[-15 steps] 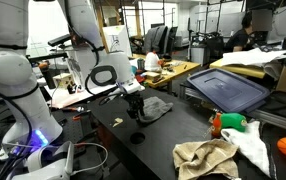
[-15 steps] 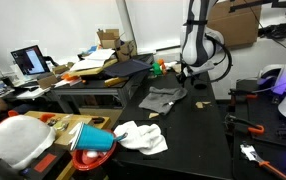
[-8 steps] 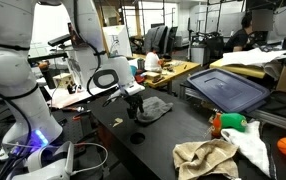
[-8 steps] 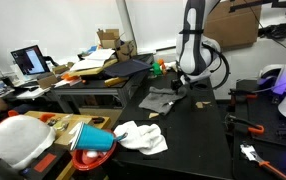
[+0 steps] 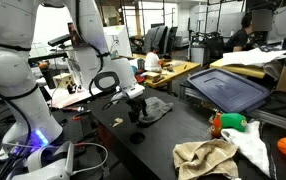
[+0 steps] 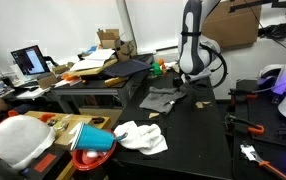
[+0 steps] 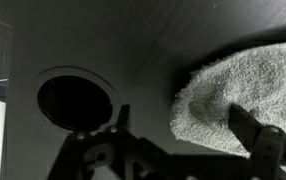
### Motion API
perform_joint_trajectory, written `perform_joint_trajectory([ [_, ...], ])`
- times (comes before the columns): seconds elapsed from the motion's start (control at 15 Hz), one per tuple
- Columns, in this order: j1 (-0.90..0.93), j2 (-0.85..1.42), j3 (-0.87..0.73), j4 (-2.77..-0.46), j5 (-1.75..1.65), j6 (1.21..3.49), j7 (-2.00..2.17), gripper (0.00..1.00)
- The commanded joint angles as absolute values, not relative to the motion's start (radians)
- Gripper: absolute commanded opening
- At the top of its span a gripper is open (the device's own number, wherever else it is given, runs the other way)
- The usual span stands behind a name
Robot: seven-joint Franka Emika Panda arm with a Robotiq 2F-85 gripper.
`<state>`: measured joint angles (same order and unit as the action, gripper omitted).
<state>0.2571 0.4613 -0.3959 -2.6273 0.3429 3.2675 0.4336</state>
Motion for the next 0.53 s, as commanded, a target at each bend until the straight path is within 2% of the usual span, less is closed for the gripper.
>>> perform_joint_trajectory([
  [0.0,0.257,0.415,-0.401,-2.655,0.374,3.306,0.399,1.00],
  [0.07,0.254,0.418,-0.396,-2.651,0.377,3.312,0.398,1.00],
  [0.13,0.266,0.427,-0.407,-2.647,0.348,3.314,0.428,0.88],
  [0.2,0.270,0.437,-0.408,-2.641,0.349,3.316,0.429,0.90],
  [0.27,0.272,0.442,-0.408,-2.638,0.348,3.316,0.429,0.88],
  [0.33,0.274,0.449,-0.407,-2.634,0.349,3.312,0.431,0.79],
  [0.4,0.273,0.452,-0.406,-2.631,0.348,3.309,0.431,0.64],
  [0.47,0.273,0.461,-0.405,-2.628,0.348,3.310,0.431,0.57],
])
